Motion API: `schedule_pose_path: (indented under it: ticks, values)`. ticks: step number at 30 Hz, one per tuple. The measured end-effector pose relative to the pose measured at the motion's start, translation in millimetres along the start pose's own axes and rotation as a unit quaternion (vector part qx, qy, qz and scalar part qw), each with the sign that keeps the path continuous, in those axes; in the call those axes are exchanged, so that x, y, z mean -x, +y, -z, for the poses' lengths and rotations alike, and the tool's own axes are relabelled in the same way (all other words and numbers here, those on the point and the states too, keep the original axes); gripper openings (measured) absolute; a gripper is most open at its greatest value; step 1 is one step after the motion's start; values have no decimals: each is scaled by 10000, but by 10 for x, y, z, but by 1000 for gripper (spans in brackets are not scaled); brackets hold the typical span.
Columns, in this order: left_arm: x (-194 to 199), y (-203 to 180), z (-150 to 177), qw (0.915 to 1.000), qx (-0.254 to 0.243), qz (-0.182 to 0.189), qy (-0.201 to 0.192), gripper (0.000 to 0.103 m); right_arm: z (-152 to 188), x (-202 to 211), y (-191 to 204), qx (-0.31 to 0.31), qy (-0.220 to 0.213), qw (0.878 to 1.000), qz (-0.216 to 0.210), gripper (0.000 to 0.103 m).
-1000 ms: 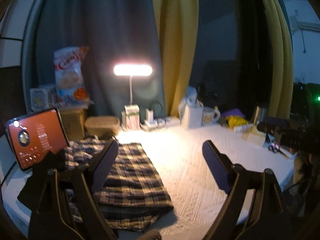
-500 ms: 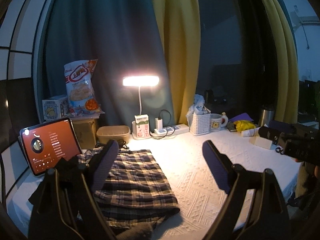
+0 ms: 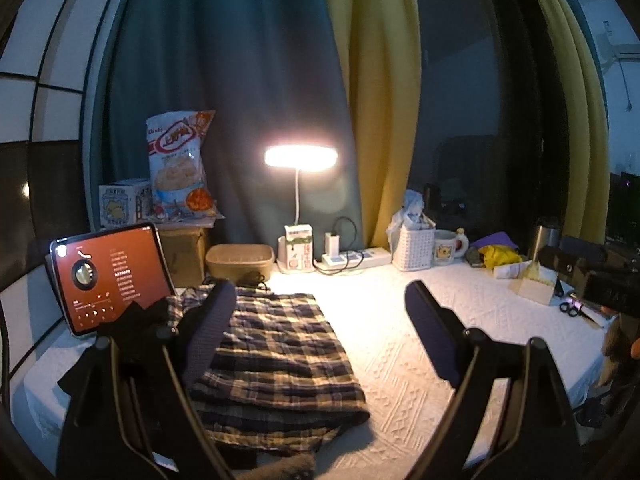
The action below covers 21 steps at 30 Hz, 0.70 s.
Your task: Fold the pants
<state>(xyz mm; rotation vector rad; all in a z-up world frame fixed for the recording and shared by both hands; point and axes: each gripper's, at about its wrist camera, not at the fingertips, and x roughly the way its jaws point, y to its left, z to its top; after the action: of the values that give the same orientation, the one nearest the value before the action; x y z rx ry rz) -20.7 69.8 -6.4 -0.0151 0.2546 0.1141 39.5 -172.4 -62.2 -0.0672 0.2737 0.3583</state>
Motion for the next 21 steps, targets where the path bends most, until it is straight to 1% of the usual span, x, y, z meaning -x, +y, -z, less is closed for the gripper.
schedule_pose_path:
  ticks: [6, 21]
  values:
    - [-40, -10, 44, 9999, 73, 52, 124, 87, 27, -22, -19, -12, 61, 10000, 50, 72]
    - [-37, -39, 56, 9999, 79, 32, 136, 87, 46, -49, -17, -29, 101, 9999, 82, 72]
